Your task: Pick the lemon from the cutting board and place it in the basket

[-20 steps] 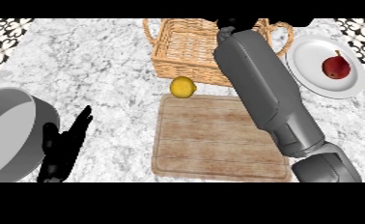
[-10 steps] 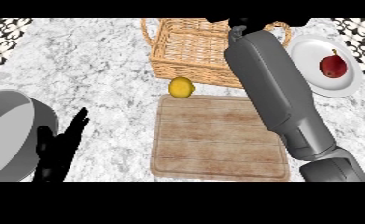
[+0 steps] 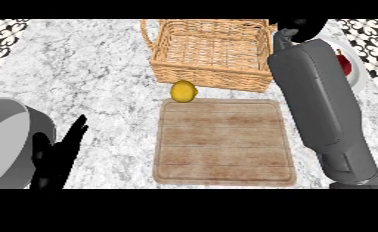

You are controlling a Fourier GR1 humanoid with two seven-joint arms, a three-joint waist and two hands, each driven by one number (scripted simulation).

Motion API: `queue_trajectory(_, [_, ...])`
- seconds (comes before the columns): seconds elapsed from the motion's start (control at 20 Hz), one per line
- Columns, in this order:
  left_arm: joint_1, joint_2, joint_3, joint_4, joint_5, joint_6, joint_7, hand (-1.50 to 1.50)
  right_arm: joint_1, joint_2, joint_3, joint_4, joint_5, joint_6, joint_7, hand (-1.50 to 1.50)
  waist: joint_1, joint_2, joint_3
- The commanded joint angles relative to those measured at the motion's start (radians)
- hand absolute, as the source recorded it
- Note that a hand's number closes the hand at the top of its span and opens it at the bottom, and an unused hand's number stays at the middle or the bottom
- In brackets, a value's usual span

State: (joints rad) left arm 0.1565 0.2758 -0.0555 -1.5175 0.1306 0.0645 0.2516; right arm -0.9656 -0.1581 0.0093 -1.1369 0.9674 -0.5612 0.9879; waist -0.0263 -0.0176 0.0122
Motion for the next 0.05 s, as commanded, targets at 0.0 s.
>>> queue_trajectory(0.0, [0.003,0.008,0.022,0.055,0.023,-0.011,0.065,0.00,0.136,0.015,0.028,-0.237,0.041,0.038,0.120,-1.50,-0.017,0.002,-0.012])
